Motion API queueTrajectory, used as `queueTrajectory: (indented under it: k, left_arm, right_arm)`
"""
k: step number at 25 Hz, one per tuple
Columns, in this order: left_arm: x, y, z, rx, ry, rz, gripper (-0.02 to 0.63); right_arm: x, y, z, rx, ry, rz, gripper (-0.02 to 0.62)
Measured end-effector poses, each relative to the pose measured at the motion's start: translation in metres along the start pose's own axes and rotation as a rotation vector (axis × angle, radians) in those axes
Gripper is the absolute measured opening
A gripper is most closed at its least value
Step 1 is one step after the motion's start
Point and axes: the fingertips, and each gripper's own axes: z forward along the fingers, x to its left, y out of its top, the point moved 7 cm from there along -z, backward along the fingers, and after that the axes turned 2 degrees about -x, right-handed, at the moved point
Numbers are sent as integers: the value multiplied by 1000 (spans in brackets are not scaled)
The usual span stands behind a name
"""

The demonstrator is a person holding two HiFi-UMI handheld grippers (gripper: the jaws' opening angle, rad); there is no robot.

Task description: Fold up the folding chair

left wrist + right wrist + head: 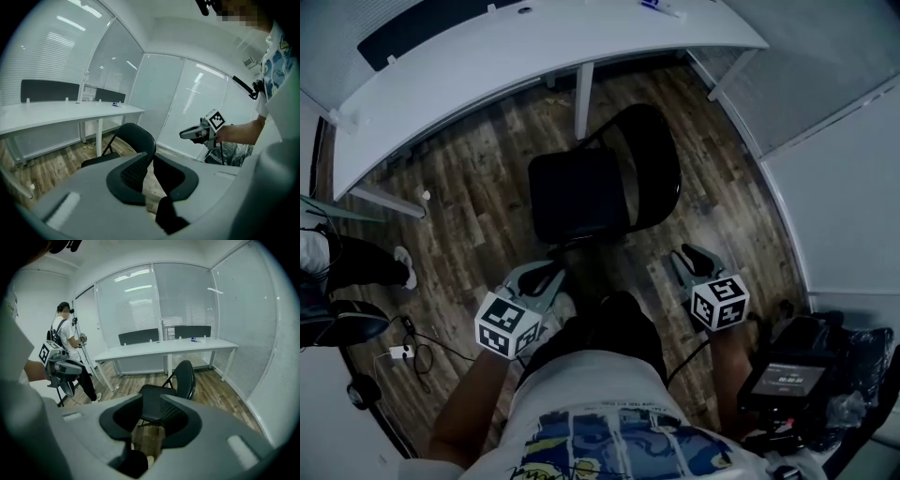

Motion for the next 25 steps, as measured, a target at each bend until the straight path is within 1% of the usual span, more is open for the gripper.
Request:
queueTrajectory:
  k: [3,7,12,16,25]
  left_arm:
    - [10,-8,6,9,0,-26,55]
    - [19,-13,12,14,12,-31,62]
    - [37,-16,37,18,63,-68,80]
    - [55,-25,51,33,95,-105,84]
    - [104,-66,72,69,183,-206,111]
  right_arm:
    - [-12,0,11,25,-18,15,101]
    - [-26,2,22,39,-29,26,104]
    - [-63,9,53,79,-20,31,107]
    - [-84,13,73,105,-21,41,107]
    - [-109,12,106,181,-34,23,109]
